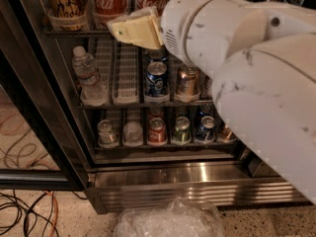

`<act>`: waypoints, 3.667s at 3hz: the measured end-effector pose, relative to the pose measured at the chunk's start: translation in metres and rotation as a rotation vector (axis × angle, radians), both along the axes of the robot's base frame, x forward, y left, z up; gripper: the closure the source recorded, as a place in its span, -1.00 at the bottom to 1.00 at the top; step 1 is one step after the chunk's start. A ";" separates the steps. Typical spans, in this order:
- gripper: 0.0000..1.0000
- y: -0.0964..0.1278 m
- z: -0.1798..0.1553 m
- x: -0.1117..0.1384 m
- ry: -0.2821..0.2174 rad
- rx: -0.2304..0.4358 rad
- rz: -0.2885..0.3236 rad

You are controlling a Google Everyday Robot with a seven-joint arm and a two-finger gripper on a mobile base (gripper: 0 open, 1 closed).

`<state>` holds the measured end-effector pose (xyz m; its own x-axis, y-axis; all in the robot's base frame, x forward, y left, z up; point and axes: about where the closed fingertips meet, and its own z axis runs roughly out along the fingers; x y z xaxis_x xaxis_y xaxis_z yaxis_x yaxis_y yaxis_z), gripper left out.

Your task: Pick coke can from top shelf of fridge

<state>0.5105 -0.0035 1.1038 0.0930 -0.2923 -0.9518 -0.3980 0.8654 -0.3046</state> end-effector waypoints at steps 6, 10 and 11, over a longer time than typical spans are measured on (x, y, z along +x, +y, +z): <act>-1.00 0.033 -0.008 0.005 -0.084 0.218 0.049; -1.00 0.095 -0.012 0.063 -0.098 0.296 0.036; -1.00 0.092 -0.011 0.058 -0.107 0.293 0.015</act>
Offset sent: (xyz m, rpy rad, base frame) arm 0.0982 0.0595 -0.0224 0.0960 0.0087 -0.0266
